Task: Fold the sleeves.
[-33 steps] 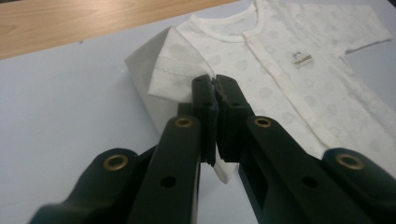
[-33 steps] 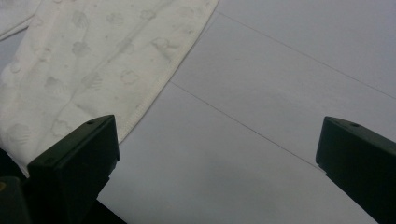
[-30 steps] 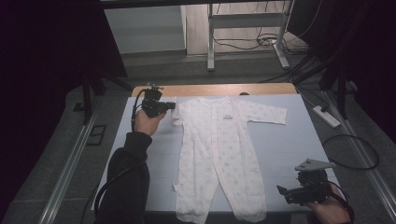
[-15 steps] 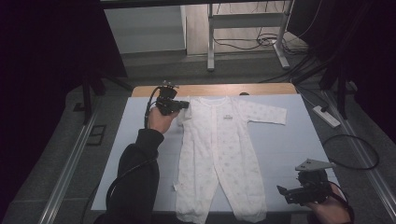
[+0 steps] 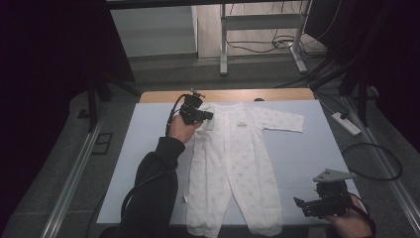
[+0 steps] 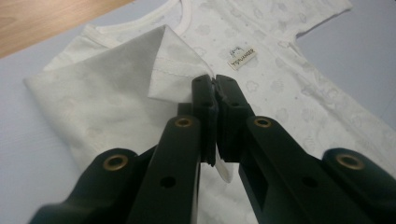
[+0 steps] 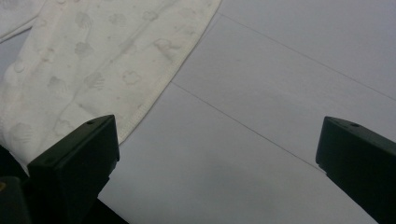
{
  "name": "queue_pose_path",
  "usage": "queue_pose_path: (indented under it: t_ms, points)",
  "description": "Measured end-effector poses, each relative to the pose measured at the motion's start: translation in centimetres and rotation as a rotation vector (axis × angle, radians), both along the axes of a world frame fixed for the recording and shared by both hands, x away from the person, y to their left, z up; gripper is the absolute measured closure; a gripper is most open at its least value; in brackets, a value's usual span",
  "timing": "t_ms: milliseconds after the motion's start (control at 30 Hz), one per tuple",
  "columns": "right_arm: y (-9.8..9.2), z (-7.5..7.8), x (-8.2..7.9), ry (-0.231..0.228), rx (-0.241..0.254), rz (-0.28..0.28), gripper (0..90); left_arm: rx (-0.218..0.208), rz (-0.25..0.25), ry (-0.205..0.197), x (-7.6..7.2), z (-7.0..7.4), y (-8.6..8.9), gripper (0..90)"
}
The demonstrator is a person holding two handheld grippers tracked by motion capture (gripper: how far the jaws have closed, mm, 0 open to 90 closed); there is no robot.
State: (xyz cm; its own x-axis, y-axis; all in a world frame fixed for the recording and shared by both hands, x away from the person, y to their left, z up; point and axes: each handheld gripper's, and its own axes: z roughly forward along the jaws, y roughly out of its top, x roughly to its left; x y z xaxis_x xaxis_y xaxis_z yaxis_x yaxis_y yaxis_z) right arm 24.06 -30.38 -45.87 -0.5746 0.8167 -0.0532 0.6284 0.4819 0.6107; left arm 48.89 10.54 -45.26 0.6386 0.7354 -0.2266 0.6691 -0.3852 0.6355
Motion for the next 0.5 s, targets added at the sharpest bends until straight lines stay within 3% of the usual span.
queue_pose_path:
  t_ms: [500]
  points:
    - [0.0,0.0,0.0,-0.004,0.000,0.009,0.0,0.061,-0.030,0.033,0.6,-2.3,-3.0,86.9]
